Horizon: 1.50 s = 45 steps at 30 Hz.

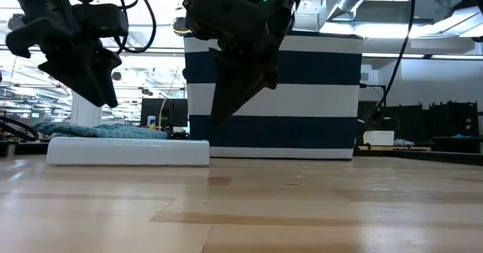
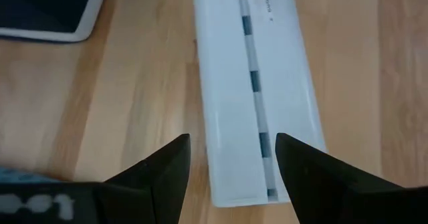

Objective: Pick & place medical supplies in basket/bin
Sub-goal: Put the white pill organizer into the blue bin

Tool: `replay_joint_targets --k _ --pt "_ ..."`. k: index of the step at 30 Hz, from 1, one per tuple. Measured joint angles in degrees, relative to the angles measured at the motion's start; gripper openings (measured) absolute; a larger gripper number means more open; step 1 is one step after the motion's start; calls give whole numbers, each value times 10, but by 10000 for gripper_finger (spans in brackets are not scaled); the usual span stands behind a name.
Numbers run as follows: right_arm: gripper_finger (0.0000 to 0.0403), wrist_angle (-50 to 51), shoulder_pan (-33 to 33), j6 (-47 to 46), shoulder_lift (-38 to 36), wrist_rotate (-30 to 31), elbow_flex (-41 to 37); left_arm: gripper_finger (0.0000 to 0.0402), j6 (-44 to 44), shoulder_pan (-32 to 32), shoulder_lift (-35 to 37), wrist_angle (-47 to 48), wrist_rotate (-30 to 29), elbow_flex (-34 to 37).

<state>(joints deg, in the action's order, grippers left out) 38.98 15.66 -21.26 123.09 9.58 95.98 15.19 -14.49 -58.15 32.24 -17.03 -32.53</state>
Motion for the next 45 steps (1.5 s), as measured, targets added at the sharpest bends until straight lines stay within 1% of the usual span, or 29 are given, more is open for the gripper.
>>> replay_joint_targets --k 4,7,14,18,23,26,30,34,39,45 --pt "0 -5 1 1 -1 -4 0 209 11 4 0 1 -14 0" --pt "0 -6 4 2 -2 -5 0 209 20 4 0 0 -35 0" --pt "0 -7 10 2 -2 -7 0 208 70 4 0 2 -98 0" --pt "0 -7 10 2 -2 -6 0 208 109 4 0 12 -104 0" --pt "0 -12 11 2 -2 -6 0 208 112 4 0 11 -89 0" --pt "0 -17 11 3 -2 -6 0 208 94 4 0 13 -86 0" --pt "0 -21 11 7 -2 -5 0 208 92 7 0 13 -60 0" --pt "0 -22 11 8 -2 -5 0 211 79 25 0 13 -33 0" --pt "0 -22 11 8 -2 -5 0 234 55 54 0 13 -2 0" --pt "0 -22 11 9 -2 -5 0 271 36 75 0 17 11 0"
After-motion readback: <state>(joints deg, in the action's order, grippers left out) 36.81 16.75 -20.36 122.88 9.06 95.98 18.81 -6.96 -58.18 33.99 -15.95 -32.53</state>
